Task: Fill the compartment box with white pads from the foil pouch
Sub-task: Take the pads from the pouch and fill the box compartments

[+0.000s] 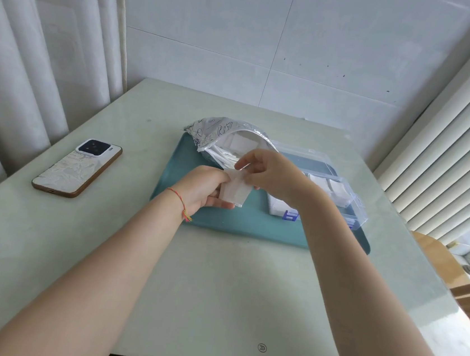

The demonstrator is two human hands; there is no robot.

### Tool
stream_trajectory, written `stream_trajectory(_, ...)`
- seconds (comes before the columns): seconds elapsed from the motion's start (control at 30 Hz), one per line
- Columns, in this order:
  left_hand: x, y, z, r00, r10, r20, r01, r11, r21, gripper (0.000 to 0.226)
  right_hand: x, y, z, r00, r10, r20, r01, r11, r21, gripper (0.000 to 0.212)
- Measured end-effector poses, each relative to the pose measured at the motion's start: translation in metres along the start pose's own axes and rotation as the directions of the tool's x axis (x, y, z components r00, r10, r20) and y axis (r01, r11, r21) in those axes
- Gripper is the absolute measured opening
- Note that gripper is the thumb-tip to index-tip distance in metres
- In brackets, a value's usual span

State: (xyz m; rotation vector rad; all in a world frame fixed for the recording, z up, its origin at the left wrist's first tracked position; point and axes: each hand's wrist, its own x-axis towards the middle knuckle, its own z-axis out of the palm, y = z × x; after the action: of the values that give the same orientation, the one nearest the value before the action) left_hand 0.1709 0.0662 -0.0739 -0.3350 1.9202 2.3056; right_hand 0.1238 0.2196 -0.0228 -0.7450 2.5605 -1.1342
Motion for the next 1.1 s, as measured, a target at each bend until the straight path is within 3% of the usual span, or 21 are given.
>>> stream_trajectory(0.23, -0.002, 0.006, -0.002, 0.998, -0.059, 0.025, 0.061, 0.993, -0.099, 0.028, 0.005, -0.003, 0.004, 0.989, -0.135, -0.055, 0.127, 0.983, -0.135, 0.030)
stream_trajectory(0.37, -0.003, 0.003, -0.002, 0.998, 0.001, 0.061, 0.000, 1.000, -0.022, 0.019, 0.008, -0.003, 0.009, 0.983, -0.163, -0.084, 0.143, 0.969, -0.199, 0.029)
stream_trajectory(0.43, -0.001, 0.001, -0.002, 0.999, 0.038, -0.005, -0.038, 0.999, 0.007, 0.015, 0.011, -0.002, 0.010, 0.968, -0.176, -0.177, 0.132, 0.963, -0.235, 0.025)
stream_trajectory(0.57, 0.005, 0.002, -0.005, 0.957, 0.095, -0.275, -0.076, 0.994, 0.081, 0.016, 0.023, 0.004, 0.010, 0.913, -0.146, -0.380, -0.008, 0.927, -0.376, 0.025)
stream_trajectory(0.67, 0.009, -0.001, -0.009, 0.928, 0.136, -0.347, -0.086, 0.984, 0.157, 0.021, 0.032, 0.007, 0.018, 0.945, -0.076, -0.317, -0.084, 0.883, -0.461, 0.017)
stream_trajectory(0.9, 0.012, -0.004, -0.015, 0.909, 0.133, -0.394, -0.069, 0.983, 0.173, 0.021, 0.050, 0.001, 0.040, 0.956, -0.092, -0.279, -0.055, 0.876, -0.479, 0.023)
stream_trajectory(1.1, 0.012, -0.005, -0.014, 0.915, 0.131, -0.381, -0.072, 0.984, 0.164, 0.021, 0.054, 0.003, 0.036, 0.925, -0.112, -0.362, -0.050, 0.910, -0.411, 0.015)
